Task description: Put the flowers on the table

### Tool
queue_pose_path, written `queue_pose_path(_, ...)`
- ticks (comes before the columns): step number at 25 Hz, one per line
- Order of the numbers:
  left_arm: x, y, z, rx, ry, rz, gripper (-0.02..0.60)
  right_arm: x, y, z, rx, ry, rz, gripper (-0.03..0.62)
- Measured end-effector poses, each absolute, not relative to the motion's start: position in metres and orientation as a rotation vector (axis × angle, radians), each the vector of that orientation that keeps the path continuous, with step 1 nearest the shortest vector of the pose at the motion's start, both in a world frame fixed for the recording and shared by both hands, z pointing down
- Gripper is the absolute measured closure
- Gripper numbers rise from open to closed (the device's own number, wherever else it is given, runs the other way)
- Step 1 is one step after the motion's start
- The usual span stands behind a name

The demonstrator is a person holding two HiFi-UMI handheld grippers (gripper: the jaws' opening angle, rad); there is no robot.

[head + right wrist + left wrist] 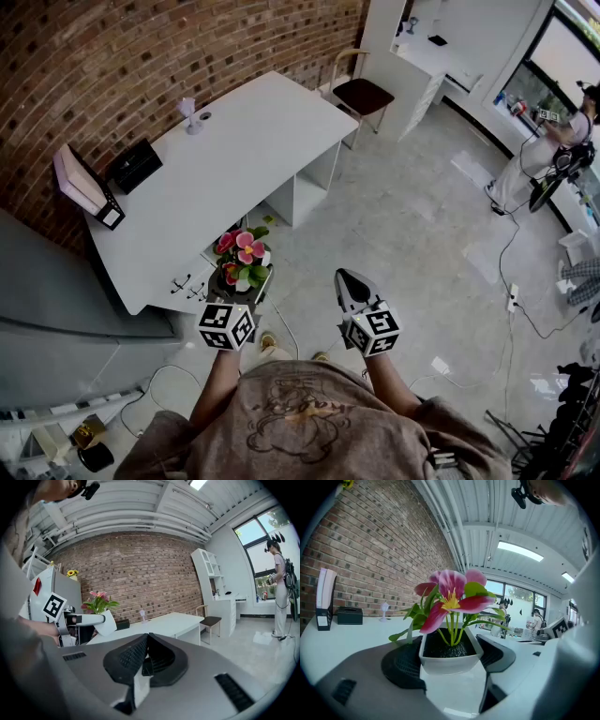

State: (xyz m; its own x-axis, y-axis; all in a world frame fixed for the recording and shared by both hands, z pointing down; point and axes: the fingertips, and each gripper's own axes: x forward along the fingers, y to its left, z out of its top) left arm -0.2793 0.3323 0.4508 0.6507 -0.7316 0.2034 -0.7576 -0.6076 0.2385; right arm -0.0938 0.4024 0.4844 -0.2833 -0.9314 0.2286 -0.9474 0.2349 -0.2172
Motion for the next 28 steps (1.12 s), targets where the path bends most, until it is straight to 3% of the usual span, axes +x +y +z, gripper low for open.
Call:
queue_pose_path(11, -0.289, 0.328, 0.448, 2.581, -1.180, 0.126, 0.213, -0.087, 0.404, 0.483, 1.927, -2.404, 0.538, 0.589)
queue_pose_path(28, -0.312, 0.277, 0.455, 2.708, -0.938, 0.173, 0.213, -0.140, 0.379, 0.490, 2.089, -2.277, 0.517, 0.589)
